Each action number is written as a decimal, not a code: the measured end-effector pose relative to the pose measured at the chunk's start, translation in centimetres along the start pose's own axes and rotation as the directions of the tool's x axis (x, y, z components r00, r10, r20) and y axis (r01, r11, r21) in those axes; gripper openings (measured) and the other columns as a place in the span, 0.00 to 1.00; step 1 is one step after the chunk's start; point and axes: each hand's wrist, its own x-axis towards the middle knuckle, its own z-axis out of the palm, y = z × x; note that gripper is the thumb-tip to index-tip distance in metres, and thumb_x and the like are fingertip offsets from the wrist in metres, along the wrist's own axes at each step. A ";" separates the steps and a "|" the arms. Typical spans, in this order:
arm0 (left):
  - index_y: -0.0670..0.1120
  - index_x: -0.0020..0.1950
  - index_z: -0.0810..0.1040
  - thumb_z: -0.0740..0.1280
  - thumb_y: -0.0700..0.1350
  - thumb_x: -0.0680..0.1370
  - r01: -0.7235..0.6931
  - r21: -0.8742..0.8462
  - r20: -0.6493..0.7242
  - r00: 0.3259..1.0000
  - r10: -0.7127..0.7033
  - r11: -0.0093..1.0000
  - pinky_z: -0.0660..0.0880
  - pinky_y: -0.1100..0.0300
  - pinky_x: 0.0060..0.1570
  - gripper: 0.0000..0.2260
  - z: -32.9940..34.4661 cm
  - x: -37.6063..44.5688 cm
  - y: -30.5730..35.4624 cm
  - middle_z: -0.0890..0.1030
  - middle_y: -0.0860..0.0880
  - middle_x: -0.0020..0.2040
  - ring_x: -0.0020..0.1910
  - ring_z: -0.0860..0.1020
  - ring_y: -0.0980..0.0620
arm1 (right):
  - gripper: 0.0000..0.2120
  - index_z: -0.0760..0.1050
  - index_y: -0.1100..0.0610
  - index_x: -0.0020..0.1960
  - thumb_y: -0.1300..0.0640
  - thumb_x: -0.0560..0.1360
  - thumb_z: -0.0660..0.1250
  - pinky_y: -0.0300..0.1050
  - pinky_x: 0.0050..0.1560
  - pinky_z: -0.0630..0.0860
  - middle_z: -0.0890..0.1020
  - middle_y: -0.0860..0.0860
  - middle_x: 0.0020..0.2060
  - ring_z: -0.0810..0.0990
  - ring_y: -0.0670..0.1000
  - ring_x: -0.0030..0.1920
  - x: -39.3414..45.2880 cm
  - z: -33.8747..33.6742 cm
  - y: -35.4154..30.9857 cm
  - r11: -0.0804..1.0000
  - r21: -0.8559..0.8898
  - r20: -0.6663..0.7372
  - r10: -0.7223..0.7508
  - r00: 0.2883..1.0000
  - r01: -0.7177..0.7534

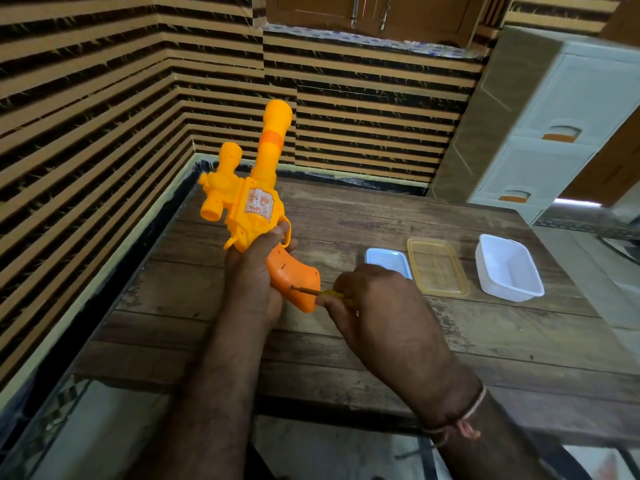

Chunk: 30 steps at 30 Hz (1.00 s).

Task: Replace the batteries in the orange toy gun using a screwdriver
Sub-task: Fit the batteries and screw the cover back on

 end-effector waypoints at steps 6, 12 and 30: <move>0.46 0.66 0.76 0.71 0.45 0.67 -0.008 0.028 0.028 1.000 0.007 1.000 0.76 0.55 0.42 0.26 0.0 -0.1 -0.1 0.83 0.49 0.50 0.44 0.82 0.51 | 0.11 0.73 0.50 0.54 0.55 0.72 0.69 0.53 0.44 0.77 0.74 0.48 0.48 0.77 0.54 0.45 -0.2 -0.2 -0.3 0.993 0.115 0.044 -0.010 0.999 0.005; 0.49 0.58 0.79 0.71 0.45 0.67 -0.004 0.024 0.035 0.999 0.003 1.000 0.77 0.55 0.42 0.19 -0.2 -0.1 0.0 0.83 0.48 0.49 0.43 0.82 0.51 | 0.12 0.80 0.52 0.47 0.46 0.76 0.64 0.53 0.38 0.78 0.81 0.50 0.39 0.80 0.54 0.39 0.1 0.1 0.2 0.997 0.080 -0.068 -0.005 0.998 0.011; 0.48 0.65 0.76 0.71 0.45 0.67 0.021 0.047 0.022 1.000 -0.022 0.999 0.78 0.54 0.43 0.25 0.1 -0.4 -0.1 0.83 0.48 0.53 0.45 0.83 0.50 | 0.08 0.73 0.51 0.51 0.52 0.73 0.68 0.51 0.41 0.76 0.78 0.50 0.42 0.78 0.56 0.43 -0.1 -0.1 0.8 0.992 0.120 0.019 -0.034 0.999 0.031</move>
